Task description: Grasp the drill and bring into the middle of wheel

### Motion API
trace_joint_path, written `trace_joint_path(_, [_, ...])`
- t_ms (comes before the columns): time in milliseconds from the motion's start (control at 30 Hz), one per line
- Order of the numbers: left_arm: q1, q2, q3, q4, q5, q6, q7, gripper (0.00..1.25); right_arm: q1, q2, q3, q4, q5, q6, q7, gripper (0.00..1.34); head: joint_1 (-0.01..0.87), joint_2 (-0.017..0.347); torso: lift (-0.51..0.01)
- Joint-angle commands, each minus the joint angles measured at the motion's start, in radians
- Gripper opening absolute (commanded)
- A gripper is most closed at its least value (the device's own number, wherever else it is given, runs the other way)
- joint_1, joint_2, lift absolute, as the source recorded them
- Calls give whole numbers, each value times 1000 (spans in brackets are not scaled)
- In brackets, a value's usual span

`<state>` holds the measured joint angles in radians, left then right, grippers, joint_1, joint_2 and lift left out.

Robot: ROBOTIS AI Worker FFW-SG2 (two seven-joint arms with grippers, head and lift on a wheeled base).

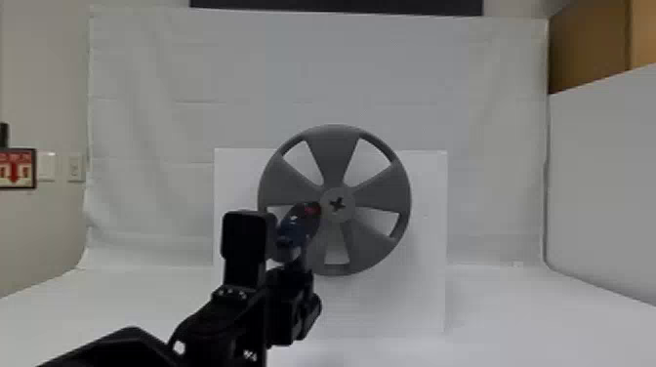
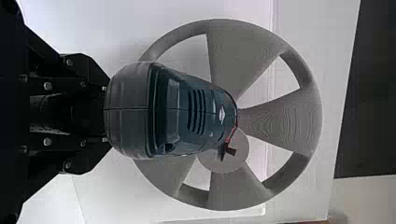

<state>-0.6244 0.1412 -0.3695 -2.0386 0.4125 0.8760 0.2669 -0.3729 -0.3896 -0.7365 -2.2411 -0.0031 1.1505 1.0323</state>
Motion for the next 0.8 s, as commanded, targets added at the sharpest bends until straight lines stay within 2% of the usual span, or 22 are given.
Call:
trace_joint_path(0, [0, 0, 0, 0, 2, 0, -2, 23, 0, -2, 0, 0, 0, 0, 0, 1227, 0, 0, -406])
trace_joint_path(767, [0, 0, -2, 0, 2, -3, -3, 23, 0, -2, 2, 0, 0, 2, 0, 1227, 0, 0, -406])
